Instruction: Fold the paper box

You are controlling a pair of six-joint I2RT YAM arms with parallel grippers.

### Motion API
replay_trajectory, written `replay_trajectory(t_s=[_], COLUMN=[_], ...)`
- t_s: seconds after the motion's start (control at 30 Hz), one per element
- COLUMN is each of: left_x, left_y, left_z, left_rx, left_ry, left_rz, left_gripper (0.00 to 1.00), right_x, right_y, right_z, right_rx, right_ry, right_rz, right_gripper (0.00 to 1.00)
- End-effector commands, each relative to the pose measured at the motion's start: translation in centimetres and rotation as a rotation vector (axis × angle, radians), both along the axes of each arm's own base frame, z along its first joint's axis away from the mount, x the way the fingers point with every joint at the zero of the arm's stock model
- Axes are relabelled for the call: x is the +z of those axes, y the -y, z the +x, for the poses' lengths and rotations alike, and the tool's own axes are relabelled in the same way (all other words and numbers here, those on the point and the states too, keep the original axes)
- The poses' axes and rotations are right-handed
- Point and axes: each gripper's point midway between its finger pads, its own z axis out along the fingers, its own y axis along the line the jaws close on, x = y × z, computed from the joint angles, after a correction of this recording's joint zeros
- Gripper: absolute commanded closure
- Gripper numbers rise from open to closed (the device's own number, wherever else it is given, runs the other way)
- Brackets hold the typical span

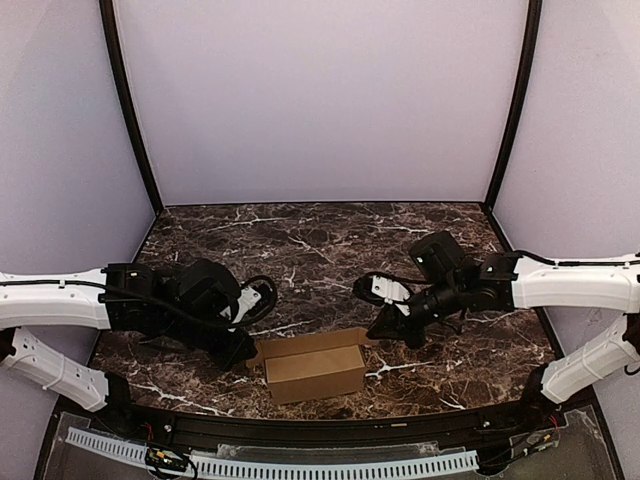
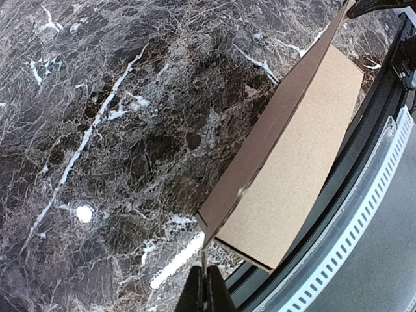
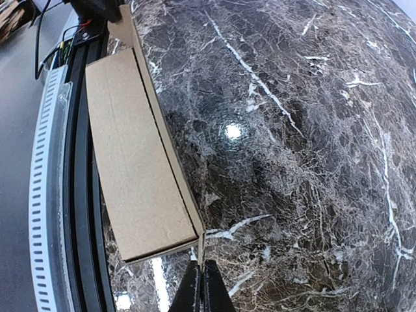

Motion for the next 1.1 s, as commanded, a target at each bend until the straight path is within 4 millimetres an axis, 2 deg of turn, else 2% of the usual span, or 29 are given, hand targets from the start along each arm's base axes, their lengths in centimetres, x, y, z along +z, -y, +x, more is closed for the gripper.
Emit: replay_trajectory(t_s=[0.0,0.2,0.33,0.43,0.5,0.67,0.9,1.07], left_x=[0.6,1.3,1.9,2.2,2.1,2.5,2.7,2.8], left_y=[0.6,1.0,0.3,0.6,0.7,1.3,1.9,1.9], left_z=[0.3,1.1,2.4,2.8,3.2,3.9,4.4,4.7], left_rx=[0.059,0.131,0.227,0.276,0.327,0.388,0.461,0.507], left_ry=[-0.025,-0.036,0.001,-0.007,-0.013,-0.008,-0.017,-0.017], left_rz=[-0.008,-0.001,0.037,0.027,0.014,-0.031,-0.095,-0.127], left_gripper=[0.99,0.99,0.99,0.99,0.99,0.99,0.99,0.99], right_x=[1.7,2.0,3.2,4.2,4.2,3.5,4.9,5.2], right_y=[-0.8,-1.6,-2.7,-3.4,-3.8,-3.8,-5.0,-6.1], right_z=[0.5,0.1,-0.3,-0.3,-0.4,0.3,0.7,1.1], right_rx=[-0.057,-0.148,-0.239,-0.331,-0.382,-0.559,-0.709,-0.783], right_ry=[0.029,0.066,0.101,0.130,0.158,0.243,0.273,0.247], right_rz=[0.033,0.023,0.034,0.045,0.032,0.005,0.075,0.102], right_gripper=[1.00,1.00,1.00,1.00,1.00,1.00,1.00,1.00])
